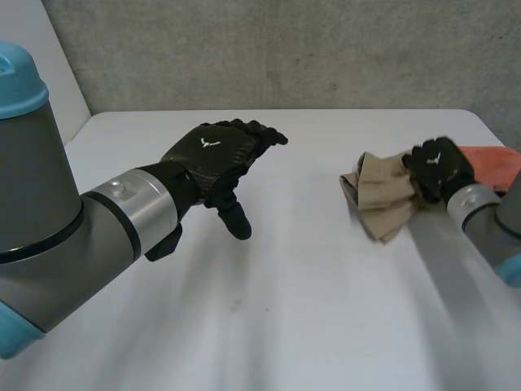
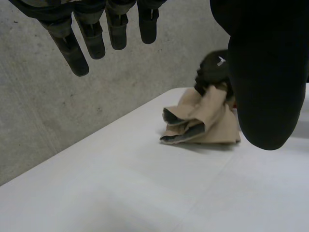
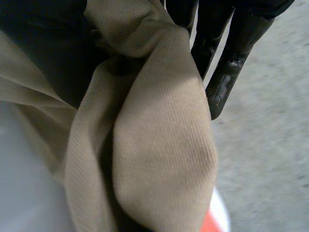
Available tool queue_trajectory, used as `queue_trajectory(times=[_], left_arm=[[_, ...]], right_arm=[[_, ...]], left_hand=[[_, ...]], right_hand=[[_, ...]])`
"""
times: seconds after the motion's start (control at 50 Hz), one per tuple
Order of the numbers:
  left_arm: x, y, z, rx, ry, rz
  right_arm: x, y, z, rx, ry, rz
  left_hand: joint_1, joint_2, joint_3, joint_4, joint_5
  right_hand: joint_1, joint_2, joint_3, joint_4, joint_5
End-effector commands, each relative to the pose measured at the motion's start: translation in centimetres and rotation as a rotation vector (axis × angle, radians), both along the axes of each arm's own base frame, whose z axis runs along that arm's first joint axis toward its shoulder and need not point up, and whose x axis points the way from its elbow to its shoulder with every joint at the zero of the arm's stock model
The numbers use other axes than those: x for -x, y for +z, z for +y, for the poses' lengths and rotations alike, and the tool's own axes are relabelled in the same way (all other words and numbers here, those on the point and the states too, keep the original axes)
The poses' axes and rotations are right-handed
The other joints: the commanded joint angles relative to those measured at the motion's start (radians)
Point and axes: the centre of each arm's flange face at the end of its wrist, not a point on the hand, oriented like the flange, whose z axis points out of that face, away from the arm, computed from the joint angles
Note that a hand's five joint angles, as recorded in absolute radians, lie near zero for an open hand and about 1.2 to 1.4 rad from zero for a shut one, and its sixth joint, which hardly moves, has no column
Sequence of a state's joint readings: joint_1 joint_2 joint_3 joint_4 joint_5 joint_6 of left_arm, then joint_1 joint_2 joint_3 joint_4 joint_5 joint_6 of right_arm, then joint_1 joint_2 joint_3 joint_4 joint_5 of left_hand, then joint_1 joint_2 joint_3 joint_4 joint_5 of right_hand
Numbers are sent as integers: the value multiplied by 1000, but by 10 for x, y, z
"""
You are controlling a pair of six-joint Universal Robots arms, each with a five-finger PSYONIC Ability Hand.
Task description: Fold the laundry.
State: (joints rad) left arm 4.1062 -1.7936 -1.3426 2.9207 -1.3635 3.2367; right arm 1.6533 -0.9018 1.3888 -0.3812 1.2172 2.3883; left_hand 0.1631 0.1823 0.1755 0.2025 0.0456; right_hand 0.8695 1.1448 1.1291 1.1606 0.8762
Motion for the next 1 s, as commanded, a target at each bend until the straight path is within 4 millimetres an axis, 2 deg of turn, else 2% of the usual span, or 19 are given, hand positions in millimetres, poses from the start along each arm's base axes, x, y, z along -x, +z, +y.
queue_trajectory(times=[0.02, 0.08, 0.1, 0.14, 0.2, 0.26, 0.34, 0.4, 0.42, 0.44, 0.5, 0.56, 0.64, 0.78, 0.8, 0.86, 0.88, 0.92, 1.0], left_arm=[[0, 0, 0, -7, 2, 6], [0, 0, 0, -12, 4, 10], [0, 0, 1, -15, 3, 13], [1, 0, 2, -21, -1, 18], [2, -1, 4, -29, -7, 25], [3, -2, 5, -42, -7, 32], [5, -4, 7, -44, -16, 31], [6, -5, 8, -44, -19, 31], [6, -5, 8, -44, -19, 33], [6, -5, 7, -45, -17, 32], [6, -6, 7, -46, -17, 29], [6, -7, 7, -49, -19, 29], [7, -8, 7, -52, -20, 26], [7, -10, 6, -57, -18, 23], [7, -10, 6, -57, -18, 23], [7, -10, 6, -56, -18, 24], [7, -10, 6, -56, -18, 24], [7, -10, 6, -56, -18, 24], [7, -8, 6, -52, -17, 26]], right_arm=[[13, 61, -57, 227, -41, -60], [20, 86, -72, 298, -54, -106], [28, 106, -84, 350, -64, -146], [36, 119, -96, 389, -69, -180], [45, 133, -107, 424, -74, -200], [62, 136, -115, 427, -92, -196], [80, 123, -121, 394, -83, -178], [98, 101, -126, 335, -80, -166], [112, 84, -126, 288, -88, -160], [119, 77, -126, 267, -95, -158], [145, 46, -120, 179, -122, -154], [163, 23, -113, 109, -138, -165], [178, 3, -103, 47, -128, -153], [191, 2, -93, 23, -152, -127], [192, 5, -90, 13, -154, -126], [191, 7, -87, -8, -160, -124], [190, 8, -86, -18, -159, -117], [189, 11, -85, -17, -161, -106], [189, 39, -82, 17, -186, -80]], left_hand=[[24, 5, 12, -15, -33], [24, 5, 12, -15, -33], [24, 5, 12, -15, -33], [27, 8, 14, -12, -30], [24, 5, 12, -15, -33], [24, 5, 12, -15, -33], [24, 5, 12, -15, -33], [27, 8, 14, -12, -30], [27, 8, 14, -12, -30], [27, 8, 14, -12, -30], [27, 8, 14, -12, -30], [27, 8, 14, -12, -30], [27, 8, 14, -12, -30], [27, 8, 14, -12, -30], [27, 8, 14, -12, -30], [27, 8, 14, -12, -30], [27, 8, 14, -12, -30], [27, 8, 14, -12, -30], [27, 8, 14, -12, -30]], right_hand=[[527, 251, 267, 236, 346], [527, 251, 267, 236, 346], [527, 251, 267, 236, 346], [527, 251, 267, 236, 346], [527, 251, 267, 236, 346], [527, 251, 267, 236, 346], [527, 251, 267, 236, 346], [527, 251, 267, 236, 346], [527, 251, 267, 236, 346], [527, 251, 267, 236, 346], [527, 251, 267, 236, 346], [527, 251, 267, 236, 346], [527, 251, 267, 236, 346], [527, 251, 267, 236, 346], [464, 189, 204, 173, 283], [-131, -406, -390, -422, -312], [-423, -699, -683, -714, -605], [-695, -970, -955, -986, -876], [-695, -970, -955, -986, -876]])
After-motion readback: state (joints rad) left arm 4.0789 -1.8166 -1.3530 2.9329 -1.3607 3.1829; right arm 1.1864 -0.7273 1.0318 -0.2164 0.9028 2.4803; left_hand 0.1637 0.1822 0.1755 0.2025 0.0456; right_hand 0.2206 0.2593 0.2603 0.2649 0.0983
